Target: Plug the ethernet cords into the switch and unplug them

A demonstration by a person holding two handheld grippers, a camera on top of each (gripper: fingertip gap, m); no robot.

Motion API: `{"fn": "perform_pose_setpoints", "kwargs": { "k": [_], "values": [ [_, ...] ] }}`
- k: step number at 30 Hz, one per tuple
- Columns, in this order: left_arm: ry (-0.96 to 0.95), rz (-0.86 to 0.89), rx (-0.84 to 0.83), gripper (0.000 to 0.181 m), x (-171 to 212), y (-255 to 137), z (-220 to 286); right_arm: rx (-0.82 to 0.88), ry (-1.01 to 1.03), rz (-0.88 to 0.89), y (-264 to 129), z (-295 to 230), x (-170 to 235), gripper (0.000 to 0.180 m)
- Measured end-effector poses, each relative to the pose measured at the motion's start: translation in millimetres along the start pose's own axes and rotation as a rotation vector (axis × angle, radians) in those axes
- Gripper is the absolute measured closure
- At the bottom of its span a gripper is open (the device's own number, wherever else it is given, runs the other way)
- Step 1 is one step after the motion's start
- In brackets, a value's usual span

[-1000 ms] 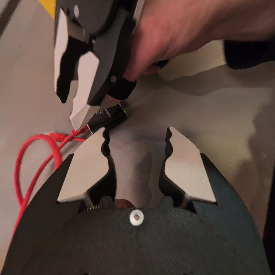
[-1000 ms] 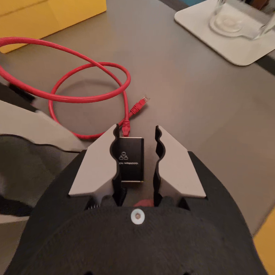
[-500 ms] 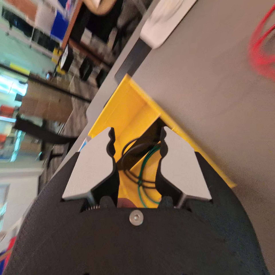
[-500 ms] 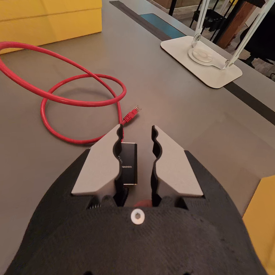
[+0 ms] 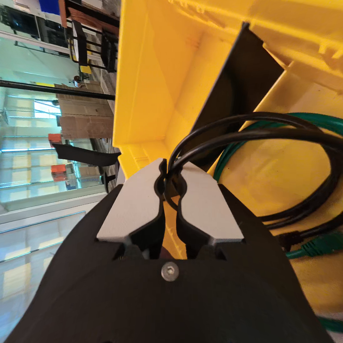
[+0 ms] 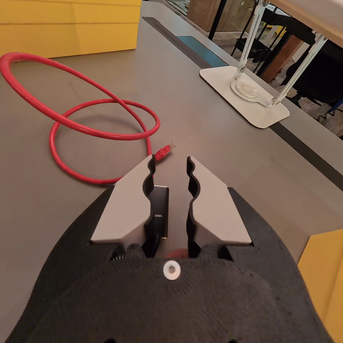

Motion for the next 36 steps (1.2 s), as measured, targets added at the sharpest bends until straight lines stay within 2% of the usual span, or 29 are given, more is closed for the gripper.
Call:
{"fn": "perform_pose_setpoints", "kwargs": {
  "k": [11,17,21,25,29,33,36],
  "values": [
    [-0.235,0.232,-0.328,0.178,-48,-85,-103,0.038,-0.01,0.051,-7,6,-12,0.15],
    [-0.267,0.402,-0.455,0.177,-109,-145,-138,0.092,-0.029,0.125,-17,12,-29,0.151],
    [-0.278,0.526,-0.463,0.177,-158,-188,-150,0.121,-0.038,0.173,-25,16,-39,0.151],
    [-0.346,0.642,-0.324,0.177,-210,-216,-130,0.07,-0.003,0.275,-35,12,-54,0.144],
    [-0.39,0.739,-0.158,0.176,-259,-221,-74,-0.061,0.025,0.413,-46,-8,-81,0.129],
    [-0.401,0.8,-0.01,0.176,-300,-221,-13,-0.174,0.145,0.47,-48,-27,-97,0.125],
    [-0.406,0.824,0.05,0.176,-322,-222,14,-0.214,0.31,0.531,-52,-22,-103,0.142]
  ]
}}
Point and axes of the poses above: each gripper's, where its closed fingertips meet, y out along the fingers, x out of its underside, z = x × y across the jaws, the point moved 2 cm from there along -y, back along the fingers, and after that the axes turned 14 degrees about -y, right-handed, at the moved point
